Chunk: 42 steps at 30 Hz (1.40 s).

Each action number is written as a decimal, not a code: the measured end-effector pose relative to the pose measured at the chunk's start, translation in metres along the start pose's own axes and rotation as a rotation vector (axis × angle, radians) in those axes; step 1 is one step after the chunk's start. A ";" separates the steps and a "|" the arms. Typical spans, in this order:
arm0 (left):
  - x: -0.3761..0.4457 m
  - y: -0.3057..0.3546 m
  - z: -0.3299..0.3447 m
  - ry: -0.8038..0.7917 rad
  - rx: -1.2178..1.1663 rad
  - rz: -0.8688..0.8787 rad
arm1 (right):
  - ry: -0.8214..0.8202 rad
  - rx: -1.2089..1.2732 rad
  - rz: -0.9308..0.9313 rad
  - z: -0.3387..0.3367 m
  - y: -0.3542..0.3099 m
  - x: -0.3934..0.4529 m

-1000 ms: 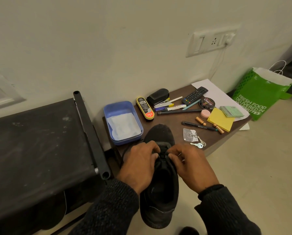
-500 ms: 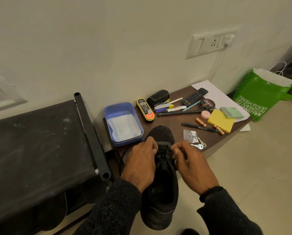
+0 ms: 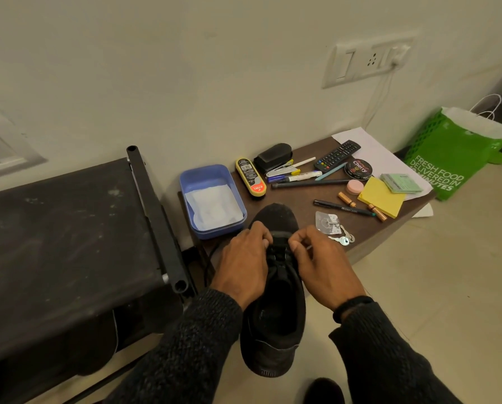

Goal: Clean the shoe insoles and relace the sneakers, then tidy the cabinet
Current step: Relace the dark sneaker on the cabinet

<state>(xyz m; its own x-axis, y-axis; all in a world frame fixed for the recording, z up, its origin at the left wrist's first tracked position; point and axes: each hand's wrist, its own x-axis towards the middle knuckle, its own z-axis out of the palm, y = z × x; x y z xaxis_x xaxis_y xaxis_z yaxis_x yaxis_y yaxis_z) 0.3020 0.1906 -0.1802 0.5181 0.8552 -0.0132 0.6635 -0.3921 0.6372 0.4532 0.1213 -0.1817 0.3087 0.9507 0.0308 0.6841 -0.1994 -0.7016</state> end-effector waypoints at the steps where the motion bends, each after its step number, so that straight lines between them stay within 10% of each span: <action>1: -0.001 0.001 -0.001 0.027 -0.028 -0.005 | -0.016 0.040 0.002 -0.004 -0.003 -0.001; 9: -0.051 0.017 -0.020 0.132 0.010 0.051 | -0.227 -0.258 -0.231 -0.021 -0.017 -0.033; 23: -0.053 0.000 -0.013 0.008 0.055 -0.125 | 0.175 -0.518 -0.511 0.013 -0.007 -0.038; 30: -0.047 0.000 -0.020 -0.076 -0.042 -0.244 | 0.169 -0.248 -0.403 0.006 -0.010 -0.038; 42: -0.047 0.012 -0.023 -0.030 -0.168 -0.168 | -0.016 -0.570 0.053 0.006 -0.022 -0.057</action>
<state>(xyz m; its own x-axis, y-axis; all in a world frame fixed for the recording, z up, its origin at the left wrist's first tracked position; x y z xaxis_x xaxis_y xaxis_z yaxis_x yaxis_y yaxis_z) 0.2733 0.1540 -0.1539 0.4256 0.8922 -0.1513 0.6442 -0.1812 0.7431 0.4170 0.0733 -0.1721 0.3451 0.9385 -0.0081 0.9177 -0.3392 -0.2071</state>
